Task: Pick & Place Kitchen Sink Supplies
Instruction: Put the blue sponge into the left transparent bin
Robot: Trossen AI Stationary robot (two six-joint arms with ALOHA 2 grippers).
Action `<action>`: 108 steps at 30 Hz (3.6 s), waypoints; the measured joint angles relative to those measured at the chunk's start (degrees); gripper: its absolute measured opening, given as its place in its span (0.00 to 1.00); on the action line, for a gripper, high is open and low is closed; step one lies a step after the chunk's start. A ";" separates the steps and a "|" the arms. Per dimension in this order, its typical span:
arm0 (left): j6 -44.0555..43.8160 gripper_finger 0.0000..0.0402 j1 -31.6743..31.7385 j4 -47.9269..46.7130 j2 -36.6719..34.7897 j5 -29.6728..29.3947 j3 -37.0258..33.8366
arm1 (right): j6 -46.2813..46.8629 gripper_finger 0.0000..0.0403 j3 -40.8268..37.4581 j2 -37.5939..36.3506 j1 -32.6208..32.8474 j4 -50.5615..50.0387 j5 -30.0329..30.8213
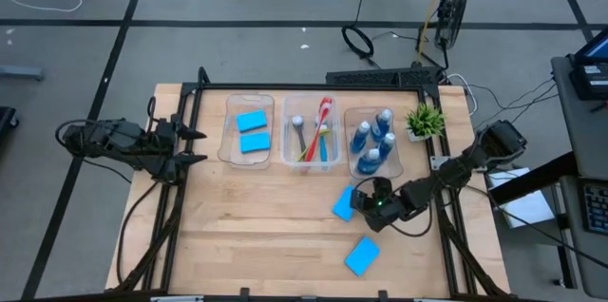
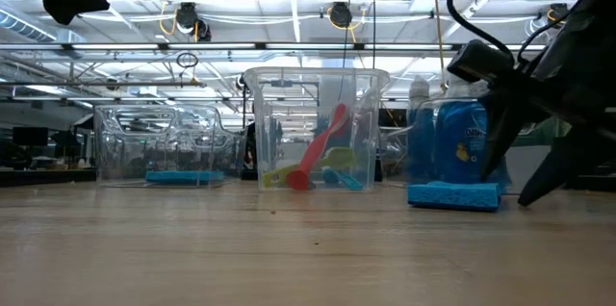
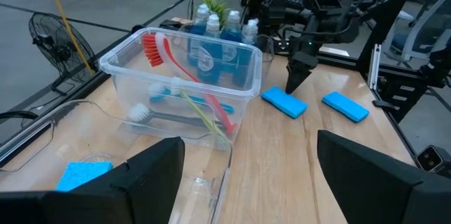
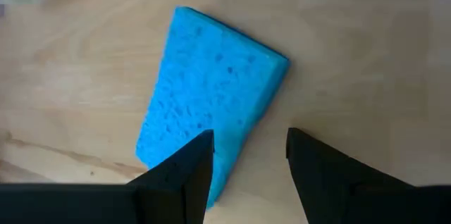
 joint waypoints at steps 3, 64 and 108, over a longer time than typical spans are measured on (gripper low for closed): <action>-0.02 0.81 0.00 0.00 0.00 0.00 0.00 | -0.90 0.41 0.00 0.00 -1.01 0.00 -0.16; -0.30 0.81 0.00 0.07 0.02 -1.44 0.00 | -0.60 0.00 -0.24 0.14 -0.13 -1.19 -2.04; -7.74 0.81 0.00 31.66 27.84 1.71 0.00 | -71.61 0.00 -0.04 -9.01 -13.55 50.07 -2.11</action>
